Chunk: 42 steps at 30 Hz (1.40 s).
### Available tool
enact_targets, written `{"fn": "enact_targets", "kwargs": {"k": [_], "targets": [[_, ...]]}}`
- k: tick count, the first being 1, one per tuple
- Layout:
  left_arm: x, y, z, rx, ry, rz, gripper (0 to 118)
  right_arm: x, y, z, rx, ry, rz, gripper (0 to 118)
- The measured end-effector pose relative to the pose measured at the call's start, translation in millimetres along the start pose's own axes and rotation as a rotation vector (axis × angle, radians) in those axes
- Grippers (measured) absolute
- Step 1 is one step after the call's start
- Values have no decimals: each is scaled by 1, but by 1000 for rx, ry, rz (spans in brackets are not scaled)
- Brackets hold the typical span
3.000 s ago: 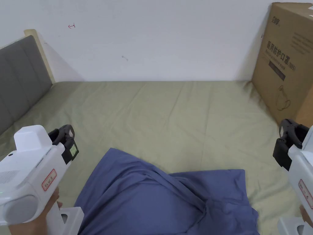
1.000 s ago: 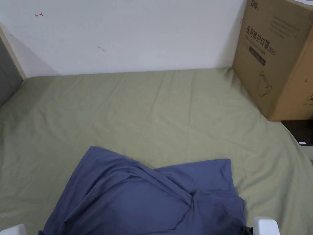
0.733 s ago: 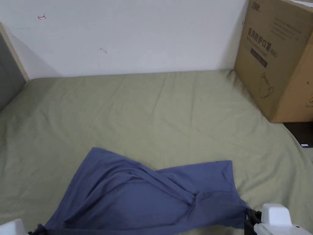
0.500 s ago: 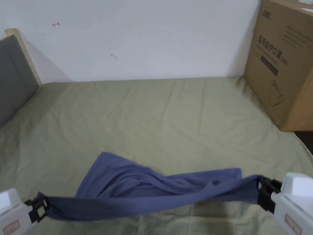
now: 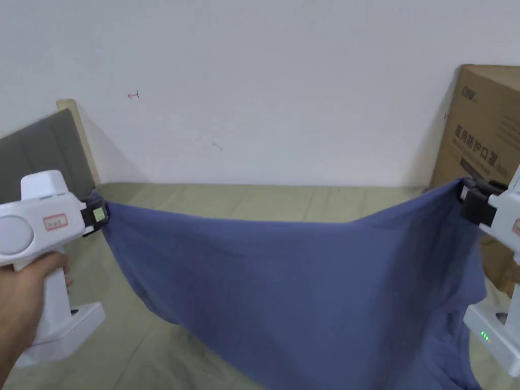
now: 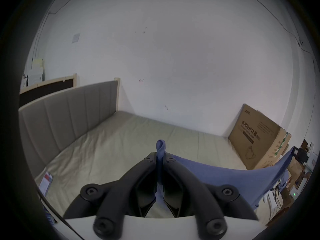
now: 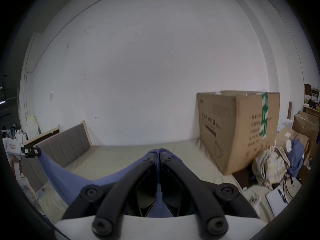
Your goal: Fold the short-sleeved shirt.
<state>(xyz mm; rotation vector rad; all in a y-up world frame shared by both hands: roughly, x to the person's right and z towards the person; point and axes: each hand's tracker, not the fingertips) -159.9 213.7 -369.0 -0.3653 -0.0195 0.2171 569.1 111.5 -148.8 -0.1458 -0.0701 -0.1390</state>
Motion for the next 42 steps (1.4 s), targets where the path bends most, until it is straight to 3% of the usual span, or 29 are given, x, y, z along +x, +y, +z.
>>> {"fn": "enact_targets", "kwargs": {"k": [4,12,21,27,34,42], "targets": [[23,48,-25,54,5,-47,4,2,44,-39,58,13,-6,1],[67,140,-74,156,41,-174,4,-2,129,-102,157,-25,67,1],[100,176,-142,187,138,-356,4,-6,150,-158,177,-40,75,1],[83,140,-196,124,111,-247,4,3,110,-176,123,-40,48,1],[61,51,-242,-12,70,-142,4,20,30,-187,-6,-44,7,1],[30,-55,-222,-139,7,-101,4,32,-74,-144,-138,-66,-58,1]]}}
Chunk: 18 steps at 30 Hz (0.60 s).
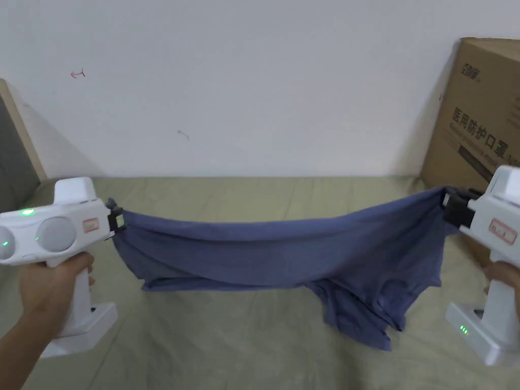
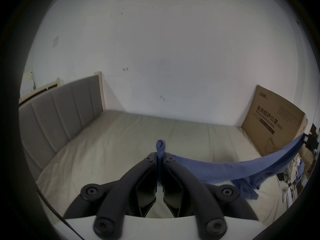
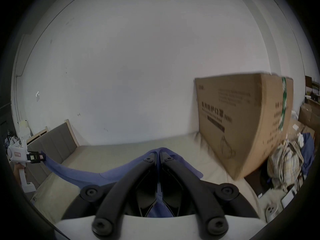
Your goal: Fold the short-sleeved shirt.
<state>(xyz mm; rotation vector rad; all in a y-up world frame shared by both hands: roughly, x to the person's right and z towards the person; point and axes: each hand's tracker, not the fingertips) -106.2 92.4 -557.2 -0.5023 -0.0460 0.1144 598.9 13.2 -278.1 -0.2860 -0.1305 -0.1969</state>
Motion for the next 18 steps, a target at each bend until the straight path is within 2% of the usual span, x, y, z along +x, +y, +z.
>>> {"fn": "enact_targets", "kwargs": {"k": [4,11,18], "targets": [[-14,-54,26,-74,0,-23,4,13,-50,38,-51,14,-55,1],[-38,-133,91,-145,-4,75,4,24,-128,125,-131,28,-135,1],[-64,-196,140,-200,20,137,4,33,-179,208,-190,27,-150,1]]}}
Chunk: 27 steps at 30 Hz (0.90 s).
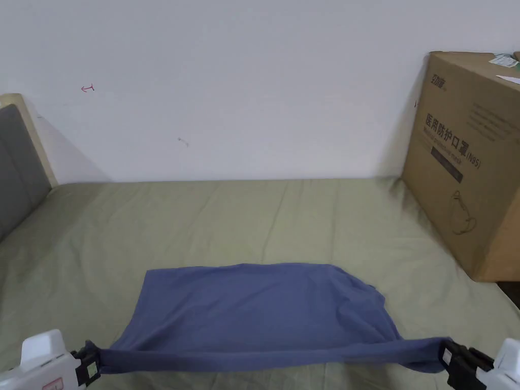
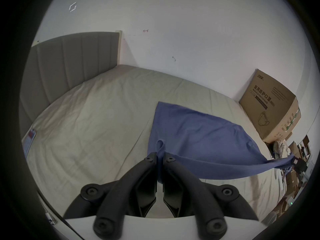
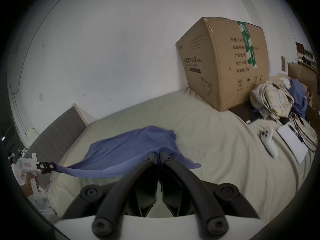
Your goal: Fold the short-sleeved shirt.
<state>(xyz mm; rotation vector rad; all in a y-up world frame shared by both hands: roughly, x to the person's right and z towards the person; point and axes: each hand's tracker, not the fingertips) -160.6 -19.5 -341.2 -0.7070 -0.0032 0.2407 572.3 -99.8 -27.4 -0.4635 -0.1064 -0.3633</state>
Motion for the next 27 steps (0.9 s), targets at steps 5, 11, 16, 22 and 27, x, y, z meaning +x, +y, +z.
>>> {"fn": "enact_targets", "kwargs": {"k": [5,11,16,22,27], "targets": [[-16,-41,30,-36,21,-27,4,22,-36,42,-40,-6,-16,1],[-37,-79,55,-63,38,-6,4,42,-77,86,-87,-3,-23,1],[-50,-107,60,-103,55,3,4,31,-108,113,-140,-21,-39,1],[-63,-132,42,-174,95,3,4,17,-120,125,-288,-120,-58,1],[-60,-154,30,-233,136,-18,4,-1,-126,121,-423,-223,-99,1]]}}
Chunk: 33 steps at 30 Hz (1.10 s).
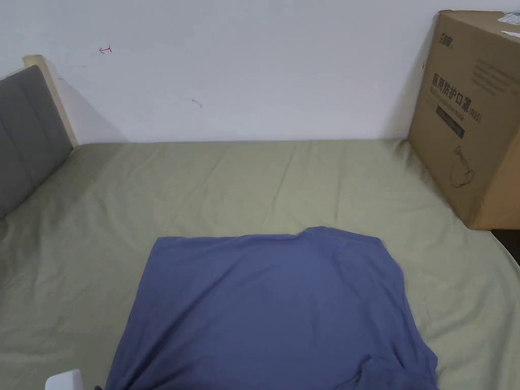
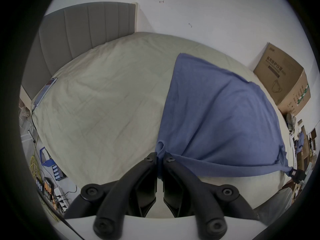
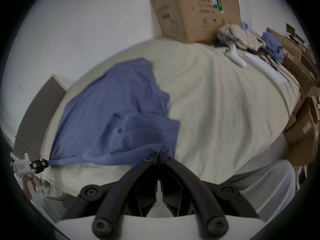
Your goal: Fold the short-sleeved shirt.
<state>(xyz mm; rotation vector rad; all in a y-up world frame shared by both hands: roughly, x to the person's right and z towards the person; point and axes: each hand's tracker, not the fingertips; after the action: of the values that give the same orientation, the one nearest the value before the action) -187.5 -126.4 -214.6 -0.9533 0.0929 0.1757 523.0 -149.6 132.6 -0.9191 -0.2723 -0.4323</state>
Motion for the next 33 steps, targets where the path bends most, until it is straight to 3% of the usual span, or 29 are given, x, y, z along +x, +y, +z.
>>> {"fn": "enact_targets", "kwargs": {"k": [3,5,6,7,8,9,11,12,13,14,15,20,27,29,31,33], "targets": [[5,-3,-3,-21,19,-10,5,-8,8,-1,-50,-40,29,1],[8,-1,0,-19,36,-17,19,-11,14,0,-55,-43,48,2],[10,2,4,-21,35,-19,34,-13,18,4,-54,-41,54,3],[11,6,8,-34,40,-17,63,-20,21,12,-46,-27,60,9],[14,9,13,-37,40,-16,84,-22,26,16,-34,-10,70,21],[16,13,24,-25,32,-11,101,-26,34,23,5,-6,99,41],[24,23,50,58,-5,-10,108,-42,52,47,79,-30,140,56],[29,31,65,106,-30,-14,108,-48,65,53,113,-20,164,56],[34,41,82,154,-63,-25,109,-54,78,61,158,-14,193,80],[40,50,96,193,-85,-36,109,-60,86,66,218,-4,207,93],[46,59,114,249,-106,-46,109,-57,99,67,293,13,221,98],[79,97,185,546,-127,-134,109,-78,136,79,576,78,251,98],[113,105,214,809,7,-191,105,-110,145,101,809,12,322,98],[115,102,212,834,2,-188,96,-116,142,103,830,0,324,97],[116,100,214,843,-10,-176,76,-126,137,110,842,-5,332,93],[115,100,213,839,-36,-152,56,-128,137,111,861,3,357,71]]}}
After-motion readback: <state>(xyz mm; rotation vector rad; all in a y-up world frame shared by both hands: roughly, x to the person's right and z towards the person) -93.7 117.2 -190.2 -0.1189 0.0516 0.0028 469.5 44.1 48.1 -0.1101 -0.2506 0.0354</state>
